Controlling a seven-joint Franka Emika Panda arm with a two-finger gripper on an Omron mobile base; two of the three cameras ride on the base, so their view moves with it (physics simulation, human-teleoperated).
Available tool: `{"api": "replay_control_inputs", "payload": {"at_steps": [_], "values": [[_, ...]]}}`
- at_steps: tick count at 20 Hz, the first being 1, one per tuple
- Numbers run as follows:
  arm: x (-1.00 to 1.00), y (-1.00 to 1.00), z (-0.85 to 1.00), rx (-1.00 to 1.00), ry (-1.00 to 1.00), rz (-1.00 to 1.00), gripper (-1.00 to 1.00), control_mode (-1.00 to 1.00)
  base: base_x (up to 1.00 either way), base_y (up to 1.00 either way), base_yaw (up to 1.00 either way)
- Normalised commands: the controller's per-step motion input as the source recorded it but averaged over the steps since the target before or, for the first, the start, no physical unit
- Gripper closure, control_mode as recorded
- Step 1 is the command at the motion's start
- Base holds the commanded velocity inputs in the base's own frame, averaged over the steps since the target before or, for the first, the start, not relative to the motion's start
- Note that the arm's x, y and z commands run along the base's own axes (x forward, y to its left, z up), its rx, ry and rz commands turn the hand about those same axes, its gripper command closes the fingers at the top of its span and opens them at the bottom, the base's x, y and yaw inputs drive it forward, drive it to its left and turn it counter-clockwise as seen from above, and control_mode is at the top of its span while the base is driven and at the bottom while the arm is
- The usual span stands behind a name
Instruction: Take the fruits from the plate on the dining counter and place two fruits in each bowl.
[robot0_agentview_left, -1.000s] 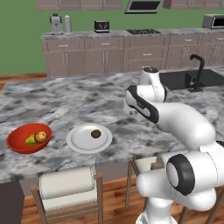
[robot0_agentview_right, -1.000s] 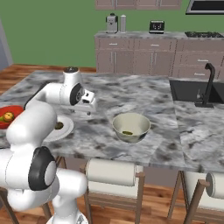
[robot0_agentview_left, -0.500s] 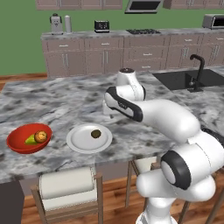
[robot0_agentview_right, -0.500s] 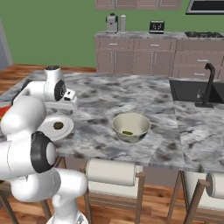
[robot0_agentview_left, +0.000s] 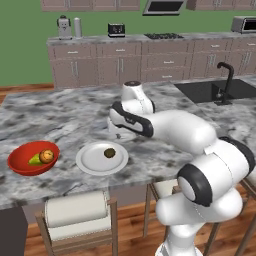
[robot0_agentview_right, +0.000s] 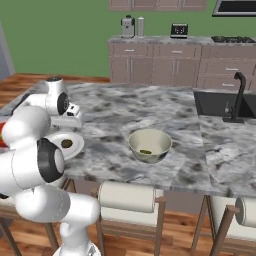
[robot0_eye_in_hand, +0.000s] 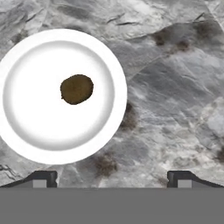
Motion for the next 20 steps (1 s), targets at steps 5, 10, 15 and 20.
{"api": "replay_control_inputs", "payload": {"at_steps": [5, 10, 15, 20], "values": [[0.02, 0.14, -0.53, 0.0, 0.0, 0.03, -1.0, -1.0, 0.0, 0.0, 0.0], [0.03, 0.3, -0.55, 0.0, 0.02, 0.07, -1.0, -1.0, 0.0, 0.0, 0.0], [0.24, 0.32, -0.38, 0.0, 0.0, 0.06, -1.0, -1.0, 0.0, 0.0, 0.0], [0.35, 0.16, -0.19, 0.0, 0.0, 0.02, -1.0, -1.0, 0.0, 0.0, 0.0]]}}
